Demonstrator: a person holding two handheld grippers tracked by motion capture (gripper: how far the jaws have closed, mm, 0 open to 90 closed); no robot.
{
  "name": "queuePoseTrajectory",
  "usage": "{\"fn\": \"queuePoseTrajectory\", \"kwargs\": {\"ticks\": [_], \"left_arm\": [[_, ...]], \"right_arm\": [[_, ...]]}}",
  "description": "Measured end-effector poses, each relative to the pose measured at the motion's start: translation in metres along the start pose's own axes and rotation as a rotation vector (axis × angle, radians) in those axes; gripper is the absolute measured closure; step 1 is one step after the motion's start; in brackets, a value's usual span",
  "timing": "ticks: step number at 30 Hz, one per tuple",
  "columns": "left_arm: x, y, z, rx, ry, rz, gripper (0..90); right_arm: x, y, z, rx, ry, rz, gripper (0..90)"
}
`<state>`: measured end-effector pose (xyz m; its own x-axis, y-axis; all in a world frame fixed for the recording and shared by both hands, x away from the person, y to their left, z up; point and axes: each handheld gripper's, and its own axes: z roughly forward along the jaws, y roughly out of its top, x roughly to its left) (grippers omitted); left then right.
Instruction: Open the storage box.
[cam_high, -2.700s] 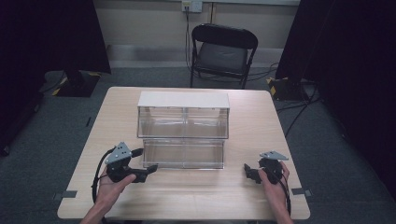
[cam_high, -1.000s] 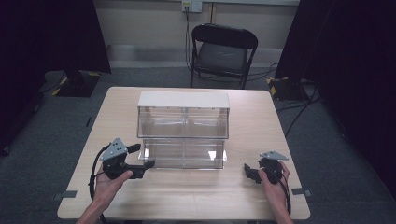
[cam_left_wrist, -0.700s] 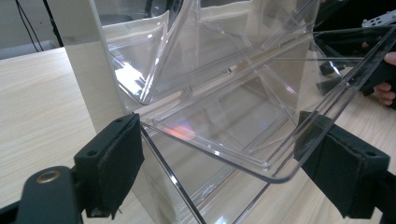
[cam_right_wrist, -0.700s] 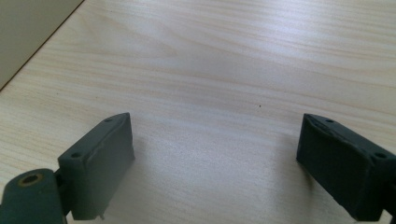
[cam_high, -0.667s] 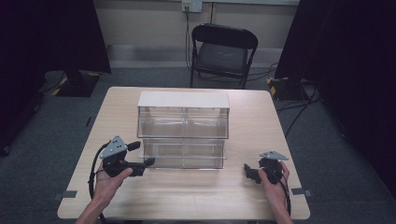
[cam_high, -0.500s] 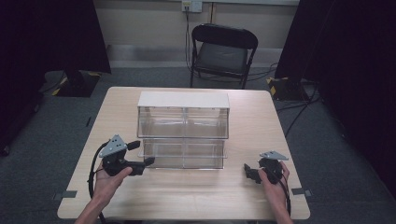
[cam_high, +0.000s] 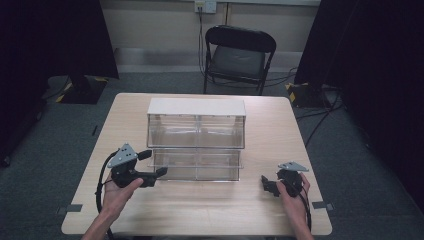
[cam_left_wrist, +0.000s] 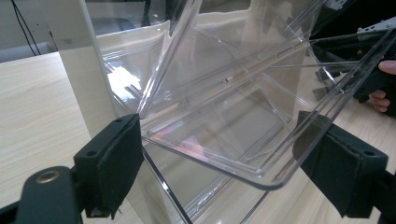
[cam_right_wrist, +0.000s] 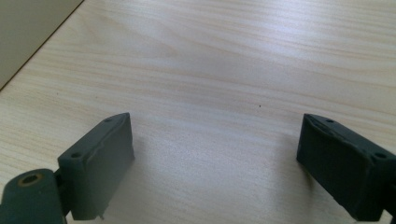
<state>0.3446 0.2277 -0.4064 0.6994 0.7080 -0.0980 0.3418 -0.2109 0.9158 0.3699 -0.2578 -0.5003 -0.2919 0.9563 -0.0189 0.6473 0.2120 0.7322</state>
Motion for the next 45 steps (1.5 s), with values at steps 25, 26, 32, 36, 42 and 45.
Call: {"fn": "queuePoseTrajectory", "kwargs": {"ticks": [25,26,32,36,42,45], "left_arm": [[0.0,0.006,-0.001,-0.016,0.013,0.002,15.5],[0.0,0.006,-0.001,-0.014,0.017,0.007,15.5],[0.001,0.008,-0.002,-0.02,0.019,0.007,15.5],[0.0,0.01,-0.001,-0.021,0.017,0.009,15.6],[0.0,0.011,0.0,-0.022,0.018,0.007,15.5],[0.0,0.012,0.0,-0.025,0.019,0.006,15.5]], "right_arm": [[0.0,0.0,0.0,0.0,0.0,0.0,10.2],[0.0,0.0,0.0,0.0,0.0,0.0,10.2],[0.0,0.0,0.0,0.0,0.0,0.0,10.2],[0.0,0.0,0.0,0.0,0.0,0.0,10.2],[0.0,0.0,0.0,0.0,0.0,0.001,10.1],[0.0,0.0,0.0,0.0,0.0,0.0,10.1]]}}
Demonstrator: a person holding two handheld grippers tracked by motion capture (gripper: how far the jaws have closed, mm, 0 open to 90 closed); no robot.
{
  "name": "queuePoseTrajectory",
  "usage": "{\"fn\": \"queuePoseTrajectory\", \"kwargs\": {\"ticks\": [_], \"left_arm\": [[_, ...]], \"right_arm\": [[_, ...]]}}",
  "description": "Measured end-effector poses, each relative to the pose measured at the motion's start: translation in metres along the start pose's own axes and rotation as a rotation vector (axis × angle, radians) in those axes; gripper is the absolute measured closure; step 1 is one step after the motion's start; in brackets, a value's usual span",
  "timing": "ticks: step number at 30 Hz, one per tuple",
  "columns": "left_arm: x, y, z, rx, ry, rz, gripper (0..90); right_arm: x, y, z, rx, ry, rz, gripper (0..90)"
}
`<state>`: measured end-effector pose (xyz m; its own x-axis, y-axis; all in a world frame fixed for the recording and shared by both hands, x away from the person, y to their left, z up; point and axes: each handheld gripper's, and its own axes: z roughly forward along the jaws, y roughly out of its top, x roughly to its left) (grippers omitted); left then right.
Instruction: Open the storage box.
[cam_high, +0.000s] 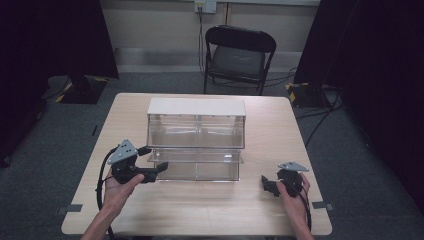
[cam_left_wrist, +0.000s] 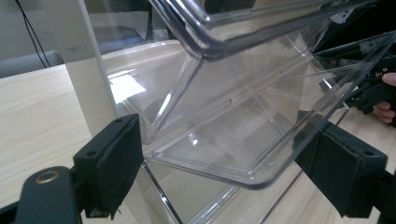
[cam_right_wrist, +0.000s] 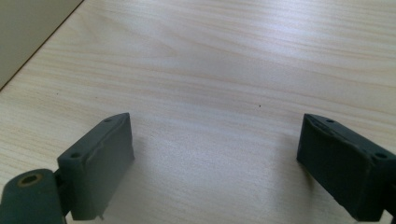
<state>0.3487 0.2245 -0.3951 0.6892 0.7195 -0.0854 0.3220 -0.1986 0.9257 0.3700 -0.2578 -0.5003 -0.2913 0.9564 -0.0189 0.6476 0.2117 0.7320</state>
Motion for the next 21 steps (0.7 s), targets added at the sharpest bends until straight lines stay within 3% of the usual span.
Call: {"fn": "queuePoseTrajectory", "kwargs": {"ticks": [21], "left_arm": [[0.0003,0.0049,0.0015,-0.012,0.008,-0.003,15.4]], "right_arm": [[0.0,0.0,0.0,0.0,0.0,0.0,10.1]]}}
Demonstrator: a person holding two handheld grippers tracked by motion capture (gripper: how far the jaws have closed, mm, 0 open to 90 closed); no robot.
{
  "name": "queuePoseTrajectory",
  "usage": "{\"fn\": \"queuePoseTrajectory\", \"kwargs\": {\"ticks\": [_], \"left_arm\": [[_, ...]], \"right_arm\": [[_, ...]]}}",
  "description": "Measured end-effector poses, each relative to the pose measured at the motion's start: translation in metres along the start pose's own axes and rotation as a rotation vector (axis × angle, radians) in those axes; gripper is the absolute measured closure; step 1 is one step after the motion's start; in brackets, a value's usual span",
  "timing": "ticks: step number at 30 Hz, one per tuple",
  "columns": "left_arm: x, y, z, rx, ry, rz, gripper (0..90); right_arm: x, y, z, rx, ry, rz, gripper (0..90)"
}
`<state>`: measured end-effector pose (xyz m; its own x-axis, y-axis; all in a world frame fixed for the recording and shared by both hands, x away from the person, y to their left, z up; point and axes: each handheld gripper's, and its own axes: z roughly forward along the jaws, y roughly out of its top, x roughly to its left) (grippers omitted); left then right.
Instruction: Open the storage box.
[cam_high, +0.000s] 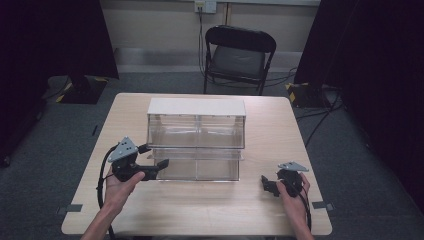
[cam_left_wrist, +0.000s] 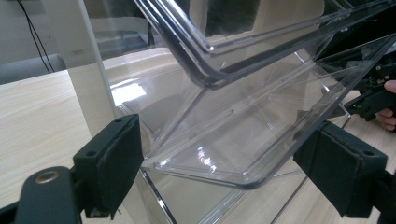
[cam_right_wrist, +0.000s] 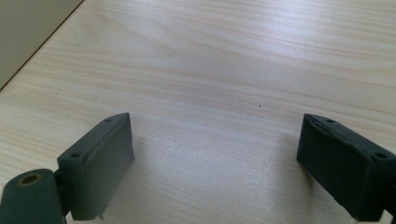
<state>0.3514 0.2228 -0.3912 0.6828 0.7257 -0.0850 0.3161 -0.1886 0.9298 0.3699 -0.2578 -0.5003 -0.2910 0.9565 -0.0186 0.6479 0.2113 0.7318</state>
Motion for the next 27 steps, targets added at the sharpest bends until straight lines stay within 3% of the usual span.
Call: {"fn": "queuePoseTrajectory", "kwargs": {"ticks": [27], "left_arm": [[0.0027,0.0098,0.0024,-0.018,0.008,-0.014,13.6]], "right_arm": [[0.0,0.0,0.0,0.0,0.0,-0.001,10.0]]}}
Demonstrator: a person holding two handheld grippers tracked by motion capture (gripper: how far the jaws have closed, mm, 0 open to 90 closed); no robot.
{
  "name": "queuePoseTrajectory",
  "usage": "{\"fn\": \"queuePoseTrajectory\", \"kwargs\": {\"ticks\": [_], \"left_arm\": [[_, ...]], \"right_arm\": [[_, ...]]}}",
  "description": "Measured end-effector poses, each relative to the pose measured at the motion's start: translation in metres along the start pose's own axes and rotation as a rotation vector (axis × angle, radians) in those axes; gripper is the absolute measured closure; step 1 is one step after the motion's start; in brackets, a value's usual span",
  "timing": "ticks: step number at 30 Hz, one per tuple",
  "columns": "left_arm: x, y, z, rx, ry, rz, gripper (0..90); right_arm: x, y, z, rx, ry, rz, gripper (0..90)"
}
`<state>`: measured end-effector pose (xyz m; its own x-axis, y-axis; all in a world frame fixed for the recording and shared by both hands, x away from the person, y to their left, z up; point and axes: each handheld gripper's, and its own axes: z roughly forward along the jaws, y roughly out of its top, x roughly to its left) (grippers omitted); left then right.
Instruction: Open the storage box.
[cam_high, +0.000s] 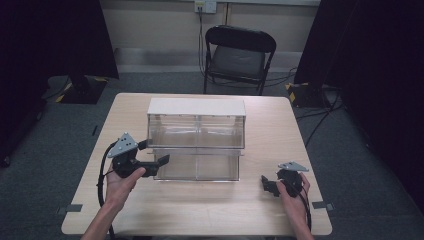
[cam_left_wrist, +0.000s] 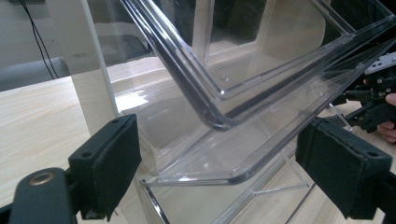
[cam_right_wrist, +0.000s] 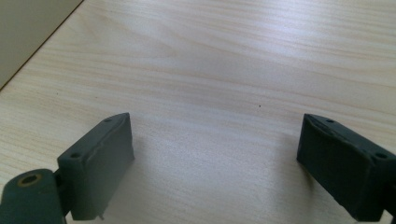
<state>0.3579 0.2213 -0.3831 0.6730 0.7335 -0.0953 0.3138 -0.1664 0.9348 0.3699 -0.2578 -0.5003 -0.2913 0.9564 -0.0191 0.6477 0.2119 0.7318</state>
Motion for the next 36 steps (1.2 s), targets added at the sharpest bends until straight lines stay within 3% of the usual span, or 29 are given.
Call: {"fn": "queuePoseTrajectory", "kwargs": {"ticks": [9,13,21,36], "left_arm": [[0.0023,0.0016,0.0017,0.006,-0.008,-0.005,11.9],[0.0019,0.0021,0.0029,0.011,-0.012,-0.025,10.9],[0.0027,0.0025,0.003,0.023,-0.007,-0.006,11.6],[0.0035,0.0023,0.0035,0.02,-0.017,-0.025,11.6]], "right_arm": [[-0.0001,0.0,0.0,0.0,0.001,-0.001,10.0],[-0.0001,0.0,0.0,0.0,0.001,-0.001,10.0],[-0.0001,0.0,0.0,0.0,0.001,-0.001,10.0],[-0.0001,0.0,0.0,0.0,0.001,-0.001,9.9]]}}
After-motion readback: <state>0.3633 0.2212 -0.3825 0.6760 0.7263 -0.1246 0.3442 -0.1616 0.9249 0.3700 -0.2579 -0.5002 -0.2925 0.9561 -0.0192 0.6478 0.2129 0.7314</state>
